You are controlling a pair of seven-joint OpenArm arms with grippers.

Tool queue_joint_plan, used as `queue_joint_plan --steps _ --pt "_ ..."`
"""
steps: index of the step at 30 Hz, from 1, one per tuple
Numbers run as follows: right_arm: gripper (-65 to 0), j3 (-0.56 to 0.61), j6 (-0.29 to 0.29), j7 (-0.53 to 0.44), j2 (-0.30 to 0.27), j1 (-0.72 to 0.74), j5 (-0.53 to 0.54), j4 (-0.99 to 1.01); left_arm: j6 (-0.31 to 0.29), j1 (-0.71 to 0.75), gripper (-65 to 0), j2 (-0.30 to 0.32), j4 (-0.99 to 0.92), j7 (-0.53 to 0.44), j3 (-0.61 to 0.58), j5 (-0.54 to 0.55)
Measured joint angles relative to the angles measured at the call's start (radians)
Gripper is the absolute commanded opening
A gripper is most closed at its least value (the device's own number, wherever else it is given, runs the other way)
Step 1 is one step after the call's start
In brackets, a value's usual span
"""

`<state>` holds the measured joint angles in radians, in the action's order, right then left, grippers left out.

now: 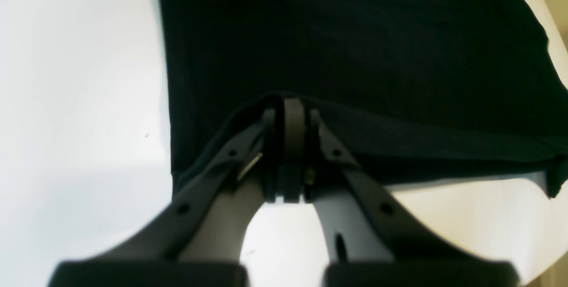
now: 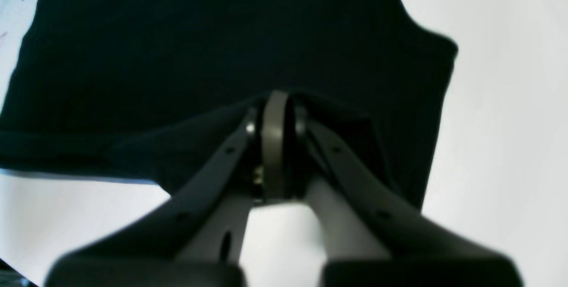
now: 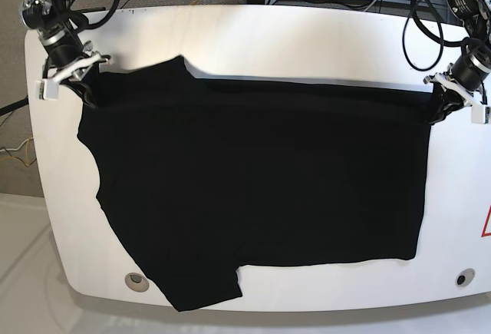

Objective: Fold the T-shirt properly
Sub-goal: 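Lift the held shirt edge with both grippers and draw it further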

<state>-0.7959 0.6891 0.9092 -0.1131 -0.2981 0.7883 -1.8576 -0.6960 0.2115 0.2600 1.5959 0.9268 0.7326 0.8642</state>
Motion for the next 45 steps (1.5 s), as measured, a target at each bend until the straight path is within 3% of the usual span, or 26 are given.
queue_joint_plan --steps 9,19,25,34,45 --pt "-65.0 0.074 0.000 0.000 -0.017 0.048 -0.030 0.028 0.003 -0.055 -65.0 0.006 -0.091 0.005 0.004 -0.019" --pt "-65.0 0.123 -0.011 -0.021 -0.080 0.106 -0.008 0.076 0.003 -0.084 -65.0 0.010 -0.118 0.010 0.003 -0.031" --pt "-65.0 0.204 -0.061 -0.017 -0.103 0.209 -0.113 0.171 0.003 -0.154 -65.0 0.011 -0.153 0.014 -0.008 -0.076" --pt "-65.0 0.213 -0.056 -0.042 -0.112 0.283 -0.212 0.282 0.003 -0.206 -65.0 0.013 -0.216 -0.031 -0.014 -0.152" --pt "-65.0 0.227 -0.024 -0.073 -0.106 0.367 -0.252 0.417 0.003 -0.263 -65.0 0.016 -0.312 -0.056 -0.016 -0.180"
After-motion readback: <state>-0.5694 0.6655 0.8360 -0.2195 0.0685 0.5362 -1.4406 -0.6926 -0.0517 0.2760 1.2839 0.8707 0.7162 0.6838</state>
